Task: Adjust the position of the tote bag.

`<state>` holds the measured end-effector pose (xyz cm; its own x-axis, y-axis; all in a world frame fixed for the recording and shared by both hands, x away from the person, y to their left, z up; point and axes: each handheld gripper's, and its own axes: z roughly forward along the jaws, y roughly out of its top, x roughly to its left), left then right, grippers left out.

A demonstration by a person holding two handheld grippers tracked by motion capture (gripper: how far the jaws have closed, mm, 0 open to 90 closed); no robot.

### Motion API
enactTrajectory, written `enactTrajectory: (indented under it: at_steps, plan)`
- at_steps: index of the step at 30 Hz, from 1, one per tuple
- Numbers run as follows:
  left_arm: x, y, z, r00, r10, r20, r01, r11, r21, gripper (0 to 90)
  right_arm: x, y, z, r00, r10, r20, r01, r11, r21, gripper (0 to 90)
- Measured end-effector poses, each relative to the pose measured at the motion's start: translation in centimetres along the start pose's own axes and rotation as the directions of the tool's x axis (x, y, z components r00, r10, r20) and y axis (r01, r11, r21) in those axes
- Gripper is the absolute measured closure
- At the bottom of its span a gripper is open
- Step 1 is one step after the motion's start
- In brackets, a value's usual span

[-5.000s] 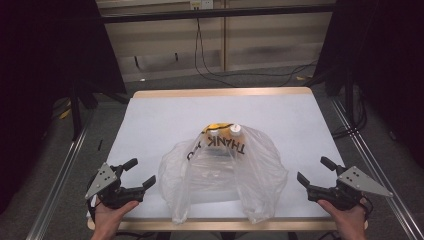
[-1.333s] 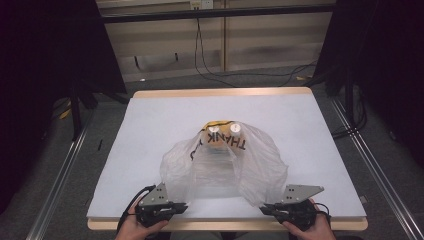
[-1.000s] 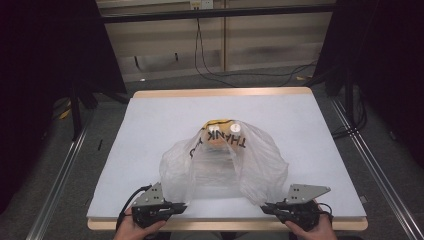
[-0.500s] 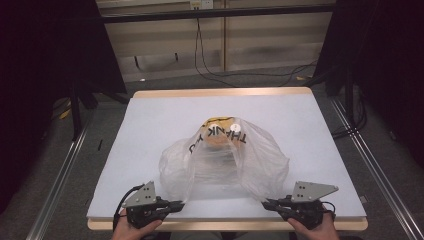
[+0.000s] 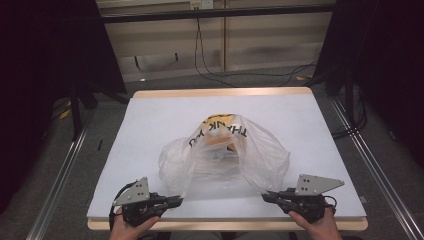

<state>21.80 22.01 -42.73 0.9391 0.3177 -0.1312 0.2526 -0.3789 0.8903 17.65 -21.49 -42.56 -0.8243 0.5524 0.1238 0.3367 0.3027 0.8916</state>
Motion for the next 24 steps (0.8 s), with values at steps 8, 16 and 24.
enactTrajectory:
  at_steps: [8, 16, 24]
  plan:
    - [-0.1, 1.3, -0.7, 0.9999, 0.012, -0.005, -0.012, 0.9986, -0.052, 89.6, -0.2, 2.2, -1.0, 0.9994, -0.033, 0.009, 0.033, 0.997, -0.075, 89.4]
    - [0.0, 3.1, -1.4, 0.9995, 0.023, -0.022, -0.025, 0.9962, -0.083, 89.6, -0.5, 4.0, -1.1, 0.9977, -0.066, 0.014, 0.067, 0.992, -0.11, 89.4]
    - [1.0, 4.5, -1.6, 0.9998, 0.014, -0.014, -0.015, 0.9901, -0.139, 89.7, -1.4, 6.1, -1.4, 0.9971, -0.076, 0.01, 0.077, 0.982, -0.17, 89.5]
